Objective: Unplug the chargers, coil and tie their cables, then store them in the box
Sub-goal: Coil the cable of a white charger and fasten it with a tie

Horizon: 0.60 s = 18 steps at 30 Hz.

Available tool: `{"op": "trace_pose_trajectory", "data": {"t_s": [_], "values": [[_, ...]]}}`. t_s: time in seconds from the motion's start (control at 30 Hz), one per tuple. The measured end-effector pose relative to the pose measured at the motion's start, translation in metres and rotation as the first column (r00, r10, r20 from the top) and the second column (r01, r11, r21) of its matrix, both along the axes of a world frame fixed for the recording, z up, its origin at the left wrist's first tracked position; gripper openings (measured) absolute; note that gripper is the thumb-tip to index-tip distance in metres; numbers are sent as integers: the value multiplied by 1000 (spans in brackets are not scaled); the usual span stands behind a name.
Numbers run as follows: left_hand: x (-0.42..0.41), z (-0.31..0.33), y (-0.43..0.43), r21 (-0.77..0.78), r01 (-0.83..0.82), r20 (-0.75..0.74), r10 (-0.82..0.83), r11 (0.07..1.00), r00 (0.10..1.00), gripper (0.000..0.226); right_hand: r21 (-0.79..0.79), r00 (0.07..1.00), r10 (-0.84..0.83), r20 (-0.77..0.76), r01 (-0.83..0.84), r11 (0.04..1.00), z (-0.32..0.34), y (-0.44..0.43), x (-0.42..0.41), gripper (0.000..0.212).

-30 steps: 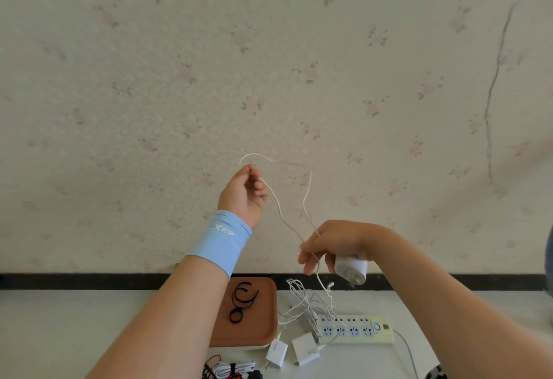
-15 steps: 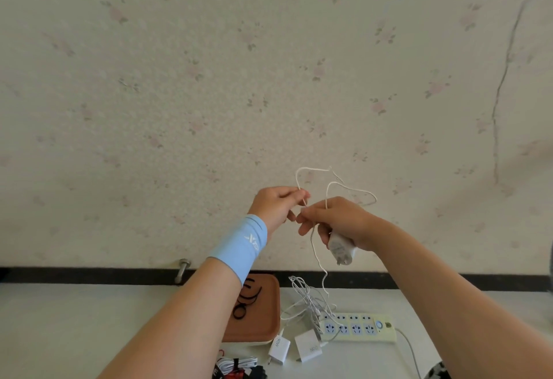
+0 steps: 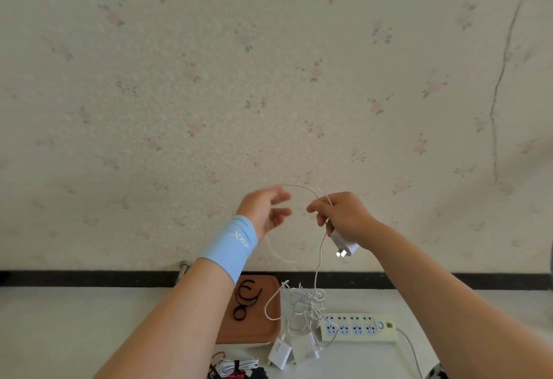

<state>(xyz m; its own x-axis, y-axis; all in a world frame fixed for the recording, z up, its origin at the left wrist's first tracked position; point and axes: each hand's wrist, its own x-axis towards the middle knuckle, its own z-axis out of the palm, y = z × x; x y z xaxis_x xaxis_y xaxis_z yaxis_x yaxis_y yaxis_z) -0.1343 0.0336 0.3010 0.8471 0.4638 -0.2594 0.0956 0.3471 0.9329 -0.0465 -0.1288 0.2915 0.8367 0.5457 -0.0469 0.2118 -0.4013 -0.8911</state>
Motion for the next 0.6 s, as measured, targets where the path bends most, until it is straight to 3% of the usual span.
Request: {"op": "trace_pose_trajectory", "data": {"t_s": [0.07,0.13,0.2,0.23,0.27,0.37,0.5,0.6], "values": [[-3,-9,-9,221,247,-178,-210,944,961,31,77,1000,-24,-7,25,997,6,3,-3,22],[-5,-14,-19,363,523,-352,-407,771,843,37,135,999,-41,-3,41,990,9,5,-7,21],[-2,-18,-28,417,679,-466,-500,603,730,36,190,997,-72,10,69,979,11,5,-10,20],[0,-19,-32,453,694,-498,-487,559,717,34,225,996,-85,1,82,971,12,4,-11,20],[2,-21,-36,491,676,-514,-445,549,734,32,259,996,-89,-17,91,962,15,3,-12,21],[9,-25,-38,507,538,-466,-310,674,829,38,330,995,-63,-81,86,940,20,-2,-14,22],[13,-26,-35,579,588,-490,-336,564,804,28,329,994,-51,-100,81,941,17,-3,-11,23],[16,-28,-32,606,472,-384,-284,641,879,30,226,985,-28,-172,67,972,8,-5,-5,24]]}}
